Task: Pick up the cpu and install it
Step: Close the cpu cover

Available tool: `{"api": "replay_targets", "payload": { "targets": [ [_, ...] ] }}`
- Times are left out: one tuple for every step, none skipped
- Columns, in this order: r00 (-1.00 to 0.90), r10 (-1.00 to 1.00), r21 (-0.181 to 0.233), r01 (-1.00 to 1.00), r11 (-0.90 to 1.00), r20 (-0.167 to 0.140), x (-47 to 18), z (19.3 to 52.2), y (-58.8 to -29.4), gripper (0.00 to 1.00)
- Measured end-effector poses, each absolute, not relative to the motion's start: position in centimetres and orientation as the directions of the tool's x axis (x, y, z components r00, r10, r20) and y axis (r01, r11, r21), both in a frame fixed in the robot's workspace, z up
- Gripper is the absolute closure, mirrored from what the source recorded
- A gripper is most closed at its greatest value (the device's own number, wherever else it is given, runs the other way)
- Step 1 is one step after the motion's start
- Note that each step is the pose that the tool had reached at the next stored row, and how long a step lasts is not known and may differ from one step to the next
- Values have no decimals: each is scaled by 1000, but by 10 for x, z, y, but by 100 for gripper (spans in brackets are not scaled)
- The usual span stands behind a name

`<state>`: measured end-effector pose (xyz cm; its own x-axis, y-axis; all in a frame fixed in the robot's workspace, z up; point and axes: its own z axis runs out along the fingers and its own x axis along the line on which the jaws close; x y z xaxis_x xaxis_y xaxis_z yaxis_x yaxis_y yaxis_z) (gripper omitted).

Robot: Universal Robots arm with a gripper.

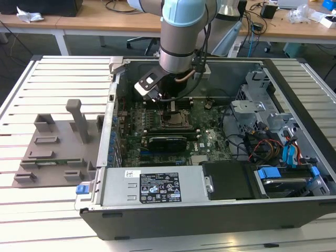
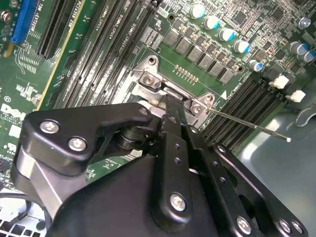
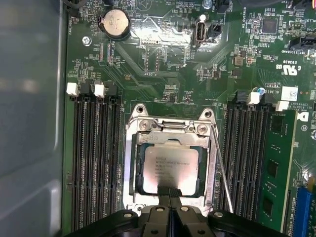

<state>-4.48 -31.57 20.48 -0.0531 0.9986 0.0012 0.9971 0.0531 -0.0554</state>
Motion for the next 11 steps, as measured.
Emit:
{"api": "replay_targets", "payload": {
  "targets": [
    [-53,999,-55,997,53,1,-45,205,-316,89],
    [-53,999,-55,997,53,1,-44,205,-316,89],
    [-54,999,-55,997,54,1,-42,205,-316,89],
    [-54,999,-55,997,54,1,-40,205,-316,89],
    [-55,999,-55,997,55,2,-37,205,-316,89],
    [-55,999,-55,997,55,2,-35,206,-316,89],
    [-55,999,-55,997,55,2,-34,207,-316,89],
    [-55,998,-56,997,55,2,-32,209,-316,89],
    [-55,999,-57,997,55,2,-31,210,-316,89],
    [-55,999,-58,997,55,2,-29,212,-316,89],
    [-54,999,-59,997,54,2,-26,214,-316,89]
  ]
}}
